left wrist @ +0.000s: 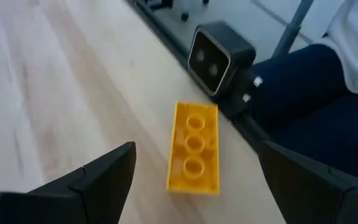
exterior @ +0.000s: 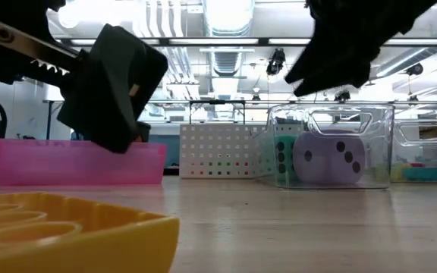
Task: Pick & Place Toys
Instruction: Put the small dark yellow game piece into the right transparent bin
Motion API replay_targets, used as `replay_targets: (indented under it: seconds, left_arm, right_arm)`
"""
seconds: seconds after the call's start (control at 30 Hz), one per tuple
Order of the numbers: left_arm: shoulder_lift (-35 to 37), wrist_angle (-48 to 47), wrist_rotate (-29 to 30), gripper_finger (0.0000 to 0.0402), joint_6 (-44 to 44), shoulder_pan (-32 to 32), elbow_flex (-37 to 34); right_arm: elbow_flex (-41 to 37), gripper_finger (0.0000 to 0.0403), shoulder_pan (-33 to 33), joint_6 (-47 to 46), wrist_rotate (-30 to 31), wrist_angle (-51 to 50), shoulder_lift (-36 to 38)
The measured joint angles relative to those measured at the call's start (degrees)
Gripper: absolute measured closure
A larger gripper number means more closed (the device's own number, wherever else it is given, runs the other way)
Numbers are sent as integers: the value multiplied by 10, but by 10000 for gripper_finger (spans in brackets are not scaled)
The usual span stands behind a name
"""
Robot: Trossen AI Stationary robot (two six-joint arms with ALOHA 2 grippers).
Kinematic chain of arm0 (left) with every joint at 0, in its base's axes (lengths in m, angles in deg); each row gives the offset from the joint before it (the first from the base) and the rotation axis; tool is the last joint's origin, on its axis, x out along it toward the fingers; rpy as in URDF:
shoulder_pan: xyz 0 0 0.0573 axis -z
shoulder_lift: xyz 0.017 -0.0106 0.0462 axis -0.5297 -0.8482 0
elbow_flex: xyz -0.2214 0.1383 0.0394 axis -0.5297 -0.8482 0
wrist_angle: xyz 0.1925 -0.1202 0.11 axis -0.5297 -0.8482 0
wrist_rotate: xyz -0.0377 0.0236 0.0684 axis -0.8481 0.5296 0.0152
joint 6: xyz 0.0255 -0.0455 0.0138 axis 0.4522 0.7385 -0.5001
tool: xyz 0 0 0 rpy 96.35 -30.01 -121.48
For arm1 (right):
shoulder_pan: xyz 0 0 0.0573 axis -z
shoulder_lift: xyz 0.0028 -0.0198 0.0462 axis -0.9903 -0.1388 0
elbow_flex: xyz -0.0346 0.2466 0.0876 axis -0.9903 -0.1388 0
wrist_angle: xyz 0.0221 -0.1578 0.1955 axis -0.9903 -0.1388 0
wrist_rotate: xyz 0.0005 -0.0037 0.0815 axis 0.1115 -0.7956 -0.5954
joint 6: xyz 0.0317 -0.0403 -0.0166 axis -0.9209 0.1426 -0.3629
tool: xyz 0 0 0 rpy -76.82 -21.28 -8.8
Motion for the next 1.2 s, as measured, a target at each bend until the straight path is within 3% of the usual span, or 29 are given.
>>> replay_targets:
  seconds: [0.5, 0.93, 1.2]
  left_arm:
    - [-57, 37, 6, 66, -8, 3, 4]
    - [-59, 37, 4, 214, -9, 2, 4]
    - [-58, 37, 5, 245, -9, -2, 5]
  right_arm:
    - [84, 147, -13, 46, -7, -9, -77]
    - [127, 147, -13, 71, -10, -8, -100]
    - [132, 147, -13, 71, -10, -7, -107]
